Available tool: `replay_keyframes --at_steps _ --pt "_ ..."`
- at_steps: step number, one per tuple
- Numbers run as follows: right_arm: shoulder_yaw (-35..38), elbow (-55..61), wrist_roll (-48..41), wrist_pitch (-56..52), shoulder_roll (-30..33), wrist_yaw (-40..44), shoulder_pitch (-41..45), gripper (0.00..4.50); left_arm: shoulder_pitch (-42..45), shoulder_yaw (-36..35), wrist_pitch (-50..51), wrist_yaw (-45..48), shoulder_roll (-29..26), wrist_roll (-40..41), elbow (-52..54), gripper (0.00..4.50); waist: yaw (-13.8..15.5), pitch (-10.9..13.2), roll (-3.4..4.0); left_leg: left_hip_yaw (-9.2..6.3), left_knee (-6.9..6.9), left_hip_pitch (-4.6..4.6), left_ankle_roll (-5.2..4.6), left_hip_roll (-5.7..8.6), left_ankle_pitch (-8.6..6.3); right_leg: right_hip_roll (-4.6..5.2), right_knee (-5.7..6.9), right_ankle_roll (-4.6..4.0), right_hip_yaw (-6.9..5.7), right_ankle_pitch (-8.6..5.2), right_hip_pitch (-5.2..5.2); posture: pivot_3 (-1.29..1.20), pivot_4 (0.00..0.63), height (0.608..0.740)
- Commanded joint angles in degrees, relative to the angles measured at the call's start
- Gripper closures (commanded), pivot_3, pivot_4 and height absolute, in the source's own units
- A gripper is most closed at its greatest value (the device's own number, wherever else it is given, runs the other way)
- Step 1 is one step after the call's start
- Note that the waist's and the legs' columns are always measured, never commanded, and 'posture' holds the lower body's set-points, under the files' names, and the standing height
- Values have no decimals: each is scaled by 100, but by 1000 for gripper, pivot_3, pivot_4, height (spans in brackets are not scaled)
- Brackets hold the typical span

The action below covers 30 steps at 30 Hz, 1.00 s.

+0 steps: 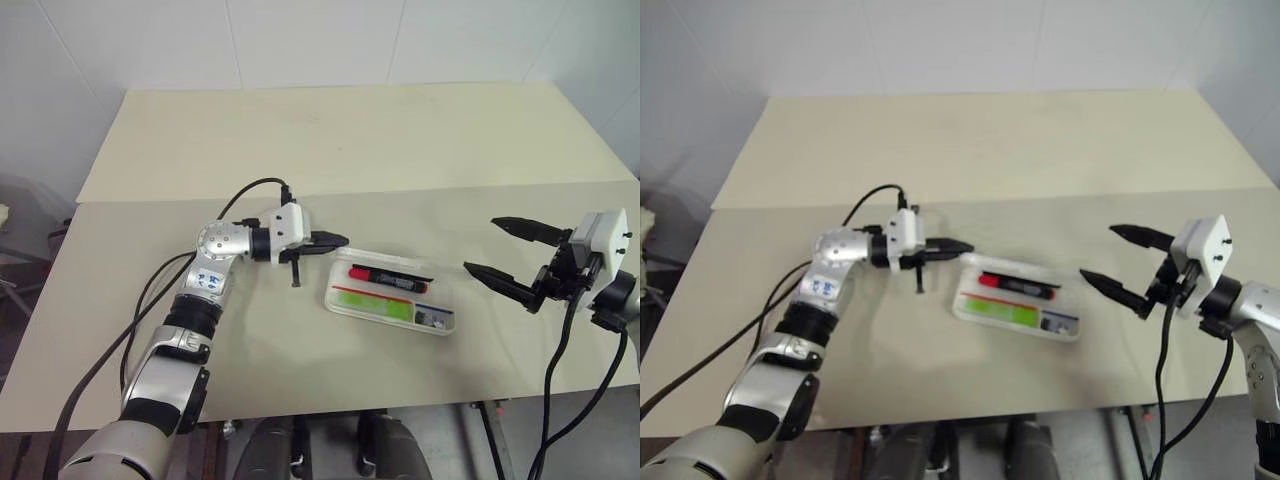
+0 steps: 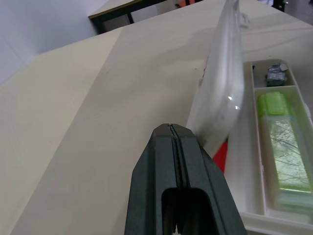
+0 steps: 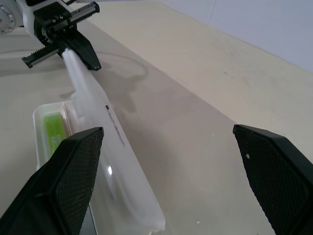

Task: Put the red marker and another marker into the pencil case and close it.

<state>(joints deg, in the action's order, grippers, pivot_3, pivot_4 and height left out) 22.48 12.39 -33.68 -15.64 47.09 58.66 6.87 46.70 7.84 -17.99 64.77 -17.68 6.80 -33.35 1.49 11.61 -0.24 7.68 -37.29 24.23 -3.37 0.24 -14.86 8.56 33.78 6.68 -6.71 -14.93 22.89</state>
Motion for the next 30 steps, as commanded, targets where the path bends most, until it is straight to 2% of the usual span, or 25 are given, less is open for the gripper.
replay_keyframes --at_steps 1,7,13,15,18,23,30 --pt "190 306 -362 -328 93 -79 52 0 24 113 -28 228 2 126 462 4473 -1 0 0 0 0 0 0 0 0 0 0 0 0 0 0 0 150 740" --pt "312 649 -741 -972 221 -153 -66 0 -244 340 460 873 -109 423 1157 4473 -11 0 0 0 0 0 -1 0 0 0 0 0 1 0 0 0 150 740" --pt "265 735 -639 -846 112 -318 -23 0 -383 602 899 1063 -264 281 1458 4473 -9 0 0 0 -6 -1 -6 -1 -2 -1 5 0 2 0 0 0 150 740" --pt "217 773 -555 -634 -5 -536 285 0 -411 761 1003 1007 -307 90 1529 4473 -10 0 1 1 -8 -1 -5 -1 -2 -1 6 0 3 0 -1 0 150 740" --pt "172 822 -483 -480 -118 -714 533 0 -393 936 1006 835 -311 -189 1435 4473 -14 0 1 3 -9 -1 -5 -1 -2 -1 7 2 6 1 0 0 150 740" --pt "122 1061 -411 -332 -374 -943 363 0 -217 1142 839 469 -231 -647 974 4473 22 0 1 -2 -2 1 -2 -2 0 -1 2 1 3 1 0 0 150 740" --pt "96 1296 -335 -238 -652 -1225 122 0 -74 1333 895 567 -103 -682 936 4473 -4 -1 0 7 -11 0 -12 0 -6 2 1 9 11 5 -3 0 150 740"
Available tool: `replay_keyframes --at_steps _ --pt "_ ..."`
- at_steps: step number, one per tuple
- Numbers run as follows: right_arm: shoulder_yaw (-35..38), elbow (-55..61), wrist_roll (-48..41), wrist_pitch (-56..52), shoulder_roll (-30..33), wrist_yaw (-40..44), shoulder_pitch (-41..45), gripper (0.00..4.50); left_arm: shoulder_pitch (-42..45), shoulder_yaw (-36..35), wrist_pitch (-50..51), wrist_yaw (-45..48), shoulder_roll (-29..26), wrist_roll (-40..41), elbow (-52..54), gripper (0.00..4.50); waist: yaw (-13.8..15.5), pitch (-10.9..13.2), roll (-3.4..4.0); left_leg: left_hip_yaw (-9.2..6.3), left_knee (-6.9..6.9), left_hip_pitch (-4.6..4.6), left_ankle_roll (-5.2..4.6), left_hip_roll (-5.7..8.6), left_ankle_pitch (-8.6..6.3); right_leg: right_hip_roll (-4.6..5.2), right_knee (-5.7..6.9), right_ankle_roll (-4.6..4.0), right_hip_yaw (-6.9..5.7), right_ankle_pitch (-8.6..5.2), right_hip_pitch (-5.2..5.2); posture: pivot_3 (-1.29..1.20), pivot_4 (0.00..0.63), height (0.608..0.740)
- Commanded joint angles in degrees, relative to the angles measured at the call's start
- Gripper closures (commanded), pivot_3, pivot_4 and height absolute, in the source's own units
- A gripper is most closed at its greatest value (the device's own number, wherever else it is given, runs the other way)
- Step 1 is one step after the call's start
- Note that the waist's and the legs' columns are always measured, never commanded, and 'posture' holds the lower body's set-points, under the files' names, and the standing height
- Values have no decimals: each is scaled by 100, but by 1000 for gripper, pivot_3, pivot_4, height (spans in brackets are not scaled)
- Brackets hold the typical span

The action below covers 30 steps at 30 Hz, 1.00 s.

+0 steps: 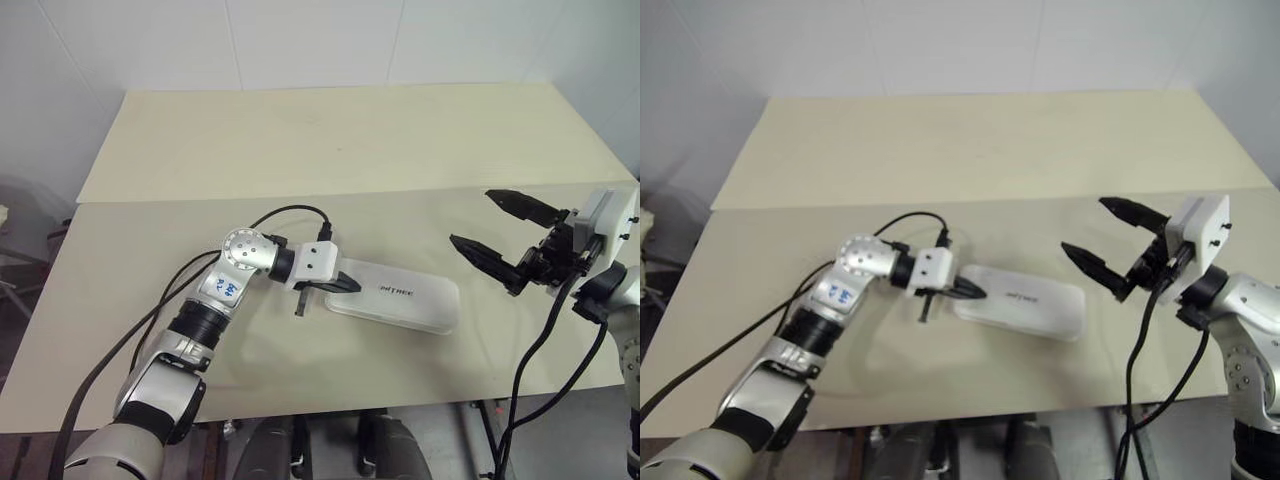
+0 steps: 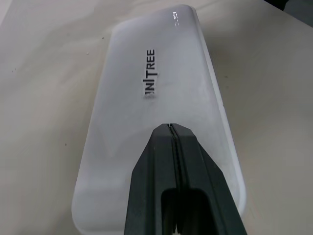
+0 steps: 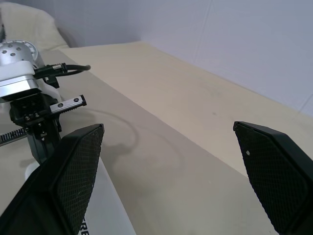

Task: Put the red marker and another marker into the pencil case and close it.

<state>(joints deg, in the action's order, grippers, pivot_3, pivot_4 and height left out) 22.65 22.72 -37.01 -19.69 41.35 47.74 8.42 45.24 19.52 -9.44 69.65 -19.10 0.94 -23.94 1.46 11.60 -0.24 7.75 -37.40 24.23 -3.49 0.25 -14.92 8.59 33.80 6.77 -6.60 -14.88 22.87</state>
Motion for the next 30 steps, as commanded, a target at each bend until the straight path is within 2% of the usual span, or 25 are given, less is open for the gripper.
replay_keyframes --at_steps 1,18,28,30 --pt "75 277 8 180 -98 -143 -56 0 80 173 77 68 52 -108 9 4473 -1 0 0 0 0 0 0 0 0 0 1 0 0 0 0 0 150 740" --pt "-268 340 205 470 -603 -375 -249 0 20 540 1052 40 -45 -292 665 4473 -9 -1 1 1 3 -2 -1 -1 0 -2 1 -1 3 -1 1 0 150 740" --pt "-548 -20 245 473 -542 -139 39 0 -418 382 1620 -357 -204 -198 1307 4473 -28 -1 2 1 2 -6 -3 -2 -1 -2 5 -2 16 -1 0 0 150 740" --pt "-564 -86 230 460 -542 -126 169 0 -489 243 1392 -441 -151 -54 1373 4473 -25 -1 2 1 1 -7 -4 -2 -2 -2 8 -2 21 -1 1 0 150 740"
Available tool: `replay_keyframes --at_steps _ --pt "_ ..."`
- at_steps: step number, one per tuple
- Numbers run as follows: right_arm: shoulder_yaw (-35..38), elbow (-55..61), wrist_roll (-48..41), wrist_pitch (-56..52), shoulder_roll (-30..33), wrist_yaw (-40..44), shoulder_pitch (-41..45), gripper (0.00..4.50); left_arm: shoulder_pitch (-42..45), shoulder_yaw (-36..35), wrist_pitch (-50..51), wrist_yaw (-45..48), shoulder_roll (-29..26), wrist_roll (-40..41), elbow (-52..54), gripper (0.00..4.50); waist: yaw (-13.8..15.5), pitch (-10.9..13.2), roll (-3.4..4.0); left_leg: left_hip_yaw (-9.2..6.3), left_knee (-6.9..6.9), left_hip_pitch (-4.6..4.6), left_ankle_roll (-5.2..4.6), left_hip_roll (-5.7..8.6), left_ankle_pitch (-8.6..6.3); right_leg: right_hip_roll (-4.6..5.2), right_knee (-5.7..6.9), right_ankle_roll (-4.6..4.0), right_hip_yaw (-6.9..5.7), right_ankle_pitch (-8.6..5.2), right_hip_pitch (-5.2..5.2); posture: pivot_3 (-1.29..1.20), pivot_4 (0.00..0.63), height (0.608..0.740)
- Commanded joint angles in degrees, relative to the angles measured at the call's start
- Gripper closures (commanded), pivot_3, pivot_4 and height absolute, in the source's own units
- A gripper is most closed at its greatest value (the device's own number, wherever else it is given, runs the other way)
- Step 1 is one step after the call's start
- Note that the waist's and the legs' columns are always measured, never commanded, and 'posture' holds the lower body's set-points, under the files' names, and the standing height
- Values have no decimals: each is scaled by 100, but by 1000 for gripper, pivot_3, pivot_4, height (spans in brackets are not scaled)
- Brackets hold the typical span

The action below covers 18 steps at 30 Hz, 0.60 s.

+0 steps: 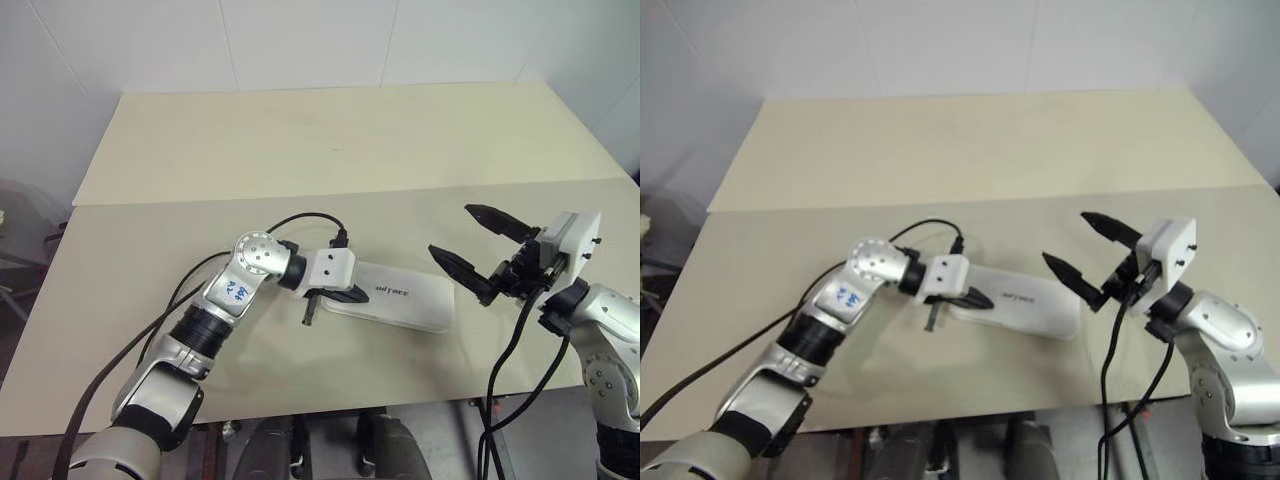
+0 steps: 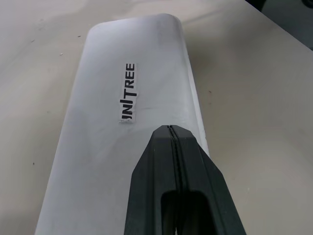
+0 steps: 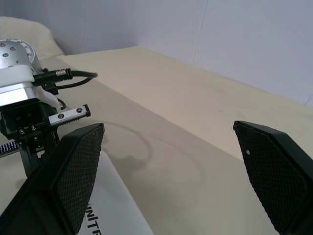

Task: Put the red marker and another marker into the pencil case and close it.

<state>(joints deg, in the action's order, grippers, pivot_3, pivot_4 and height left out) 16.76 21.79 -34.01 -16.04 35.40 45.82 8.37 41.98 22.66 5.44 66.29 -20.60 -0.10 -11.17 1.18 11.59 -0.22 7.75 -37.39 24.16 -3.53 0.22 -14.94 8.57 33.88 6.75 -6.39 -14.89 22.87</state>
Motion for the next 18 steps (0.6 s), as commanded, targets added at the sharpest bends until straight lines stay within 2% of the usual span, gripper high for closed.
replay_keyframes --at_steps 1,9,14,18 --pt "20 -16 -72 95 50 66 218 0 -185 -121 -197 -125 20 113 112 4473 2 0 0 -2 0 0 0 0 0 1 0 0 6 0 0 0 150 740" --pt "-152 -316 -55 9 160 384 465 0 -528 -698 -811 -507 2 467 175 4473 6 0 0 -2 6 4 9 0 5 1 -7 -3 17 -1 4 0 150 740" --pt "-276 -468 -14 27 159 496 610 0 -584 -846 -812 -675 40 511 194 4473 17 0 0 1 5 4 9 0 4 1 -6 -3 12 -1 4 0 150 740" --pt "-443 -611 44 1 177 615 803 0 -648 -1326 -623 -960 115 908 287 4473 7 0 0 6 4 4 7 0 3 2 -5 -1 11 0 7 0 150 740"
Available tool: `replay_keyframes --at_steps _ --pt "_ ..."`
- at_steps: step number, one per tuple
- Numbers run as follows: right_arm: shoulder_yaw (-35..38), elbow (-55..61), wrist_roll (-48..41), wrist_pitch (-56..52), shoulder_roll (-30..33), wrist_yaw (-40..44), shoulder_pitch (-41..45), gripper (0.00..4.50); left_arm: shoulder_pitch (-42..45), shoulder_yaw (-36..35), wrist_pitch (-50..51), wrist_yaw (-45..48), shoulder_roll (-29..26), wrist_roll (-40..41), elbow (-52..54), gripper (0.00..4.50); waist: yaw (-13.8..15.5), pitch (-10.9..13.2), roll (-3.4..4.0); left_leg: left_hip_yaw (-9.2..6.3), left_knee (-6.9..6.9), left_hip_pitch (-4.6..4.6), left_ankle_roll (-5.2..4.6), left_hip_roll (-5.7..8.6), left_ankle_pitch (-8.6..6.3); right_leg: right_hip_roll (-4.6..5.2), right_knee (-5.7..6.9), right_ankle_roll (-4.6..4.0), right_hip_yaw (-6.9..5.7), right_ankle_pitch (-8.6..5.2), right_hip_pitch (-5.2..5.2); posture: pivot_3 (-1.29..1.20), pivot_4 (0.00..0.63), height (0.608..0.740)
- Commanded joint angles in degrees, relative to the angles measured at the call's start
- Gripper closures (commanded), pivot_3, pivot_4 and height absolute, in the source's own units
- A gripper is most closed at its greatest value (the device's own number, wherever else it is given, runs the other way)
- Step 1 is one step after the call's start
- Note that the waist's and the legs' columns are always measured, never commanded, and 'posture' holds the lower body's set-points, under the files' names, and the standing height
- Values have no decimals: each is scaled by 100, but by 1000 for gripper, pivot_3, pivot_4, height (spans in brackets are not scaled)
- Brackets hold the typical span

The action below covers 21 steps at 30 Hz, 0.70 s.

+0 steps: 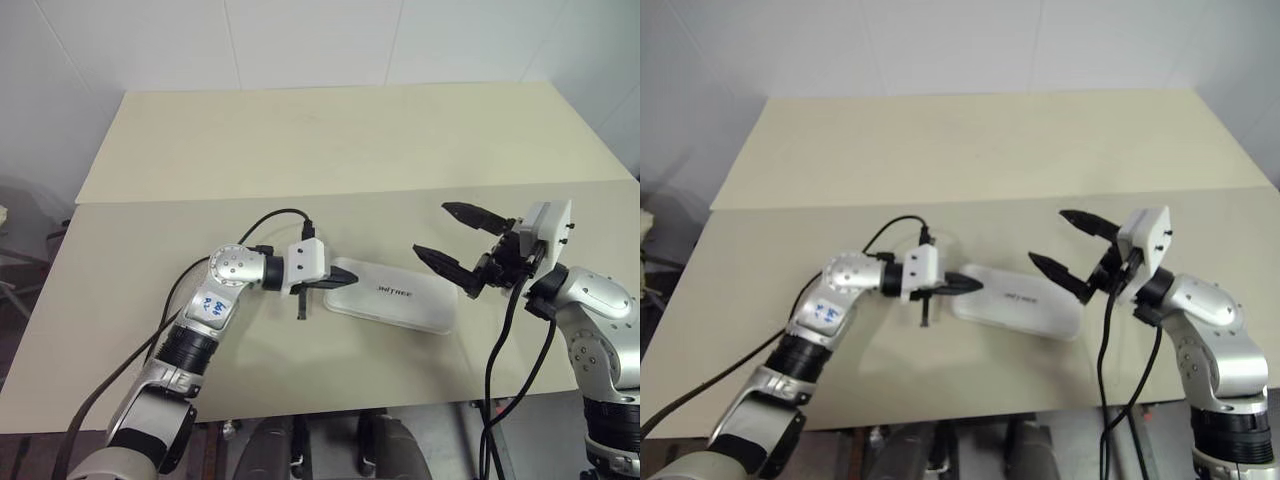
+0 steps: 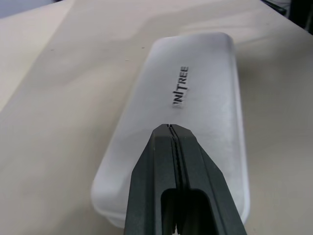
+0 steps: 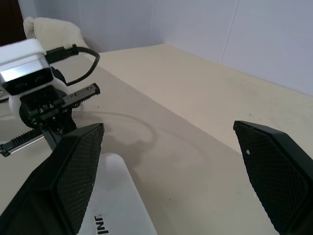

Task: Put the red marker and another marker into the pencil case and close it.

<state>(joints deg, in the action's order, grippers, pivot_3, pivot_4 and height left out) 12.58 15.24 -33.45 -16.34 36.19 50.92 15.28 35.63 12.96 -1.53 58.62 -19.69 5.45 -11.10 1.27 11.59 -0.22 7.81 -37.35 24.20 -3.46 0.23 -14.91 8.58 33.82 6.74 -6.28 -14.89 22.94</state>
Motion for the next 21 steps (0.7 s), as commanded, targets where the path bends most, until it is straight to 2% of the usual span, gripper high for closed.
replay_keyframes --at_steps 1,5,9,10,18,19,21 --pt "-10 25 -11 25 137 154 104 0 -64 -465 109 -207 3 458 352 4473 -2 0 0 -1 1 0 0 0 0 -1 1 0 0 0 1 0 150 740" --pt "65 -121 113 131 441 446 29 0 -381 -948 594 -88 -202 1104 708 4473 -7 0 0 7 7 1 3 -1 2 -2 3 -1 -3 0 9 0 150 740" --pt "207 -440 261 439 676 696 -91 0 -696 -1178 693 157 -630 1325 801 3272 -24 0 0 18 4 -1 2 -1 2 -3 6 0 -11 0 10 0 150 740" --pt "247 -513 288 523 729 768 -149 0 -759 -1237 696 171 -704 1370 848 2855 -24 0 0 18 3 -1 2 -1 1 -3 6 0 -13 0 10 0 150 740" --pt "490 -1300 479 1153 874 1124 -354 0 -1017 -1577 814 44 -957 1604 1209 180 0 0 0 20 5 -2 4 -1 0 0 5 3 -3 2 12 0 150 740" --pt "548 -1447 510 1308 906 1208 -414 0 -1075 -1647 902 23 -985 1701 1328 32 -2 0 0 21 6 -2 4 -1 0 0 4 3 -3 2 13 0 150 740" --pt "611 -1615 512 1467 946 1348 -508 0 -1131 -1711 935 18 -1028 1779 1442 32 1 0 0 29 15 -1 6 -1 1 -1 4 3 1 2 22 0 150 740"
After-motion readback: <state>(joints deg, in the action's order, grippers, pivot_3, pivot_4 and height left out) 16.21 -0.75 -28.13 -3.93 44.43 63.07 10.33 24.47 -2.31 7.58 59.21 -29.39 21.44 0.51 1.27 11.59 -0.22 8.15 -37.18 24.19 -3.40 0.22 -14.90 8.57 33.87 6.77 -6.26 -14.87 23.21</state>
